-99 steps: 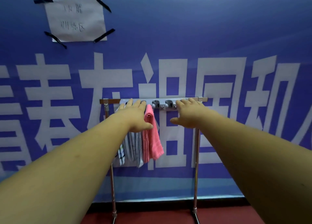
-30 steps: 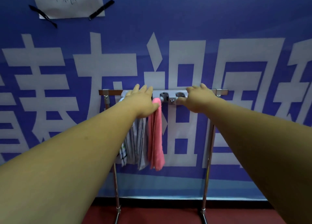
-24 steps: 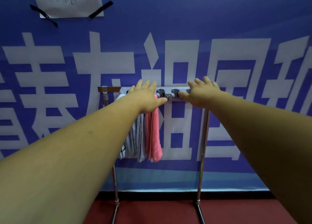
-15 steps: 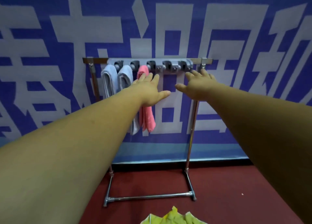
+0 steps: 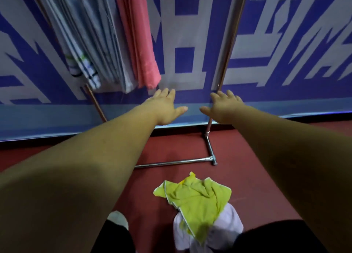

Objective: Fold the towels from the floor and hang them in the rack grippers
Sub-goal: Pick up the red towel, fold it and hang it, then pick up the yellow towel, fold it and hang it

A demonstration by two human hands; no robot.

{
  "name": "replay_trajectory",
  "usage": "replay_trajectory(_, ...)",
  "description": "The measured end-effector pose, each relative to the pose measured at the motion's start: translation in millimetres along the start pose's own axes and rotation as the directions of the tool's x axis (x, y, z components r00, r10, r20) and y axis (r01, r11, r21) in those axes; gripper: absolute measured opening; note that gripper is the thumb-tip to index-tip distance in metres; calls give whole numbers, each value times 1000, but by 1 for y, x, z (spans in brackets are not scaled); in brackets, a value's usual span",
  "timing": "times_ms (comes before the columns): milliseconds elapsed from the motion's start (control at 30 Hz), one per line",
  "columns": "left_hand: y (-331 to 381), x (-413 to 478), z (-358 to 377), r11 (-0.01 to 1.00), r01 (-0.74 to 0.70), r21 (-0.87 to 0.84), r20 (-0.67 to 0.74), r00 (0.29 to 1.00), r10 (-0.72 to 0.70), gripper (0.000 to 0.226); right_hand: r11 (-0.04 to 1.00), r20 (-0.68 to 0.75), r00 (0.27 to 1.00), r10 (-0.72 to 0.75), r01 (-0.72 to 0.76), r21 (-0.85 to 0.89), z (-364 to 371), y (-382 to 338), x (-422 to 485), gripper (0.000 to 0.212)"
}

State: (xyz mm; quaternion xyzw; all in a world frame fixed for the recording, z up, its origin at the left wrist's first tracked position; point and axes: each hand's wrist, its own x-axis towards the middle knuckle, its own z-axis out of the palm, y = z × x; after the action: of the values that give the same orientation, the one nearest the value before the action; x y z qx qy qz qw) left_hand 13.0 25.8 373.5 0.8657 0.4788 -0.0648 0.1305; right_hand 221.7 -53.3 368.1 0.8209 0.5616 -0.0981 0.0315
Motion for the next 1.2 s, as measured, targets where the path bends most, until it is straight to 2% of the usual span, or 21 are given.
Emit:
replay_trajectory(333, -30, 73, 183, 996, 51, -77, 287, 958, -27, 94, 996, 288, 956, 56, -74, 52, 202, 35, 58, 83)
replay_trajectory(467, -30, 93, 251, 993, 73, -91, 374, 927, -34, 94, 990, 410, 906, 106, -135, 41, 278, 47, 66, 78)
replay_trajectory(600, -27, 101, 312, 993, 63, -101, 459, 888, -10, 90, 985, 560, 818, 128, -172, 26, 346, 55, 67, 96)
replay_trajectory(733, -34, 99, 364, 995, 6, -95, 535, 844, 46, 86, 994, 649, 759, 53, -105, 42, 413, 57, 60, 70)
replay_trajectory(800, -40, 98, 383, 997, -24, -78, 558, 827, 64, 85, 998, 677, 735, 40, -67, 13, 439, 59, 56, 72)
replay_trajectory(900, -51, 95, 405, 996, -50, -69, 557, 827, 80, 85, 995, 694, 713, 103, -75, -70, 463, 65, 55, 76)
replay_trajectory(1033, -55, 89, 422, 997, -15, -72, 592, 804, 55, 83, 983, 666, 732, 146, -30, -182, 472, 65, 52, 71)
replay_trajectory(1200, -45, 86, 428, 991, -24, -129, 576, 812, 94, 82, 967, 714, 666, 216, -45, -250, 477, 65, 59, 74)
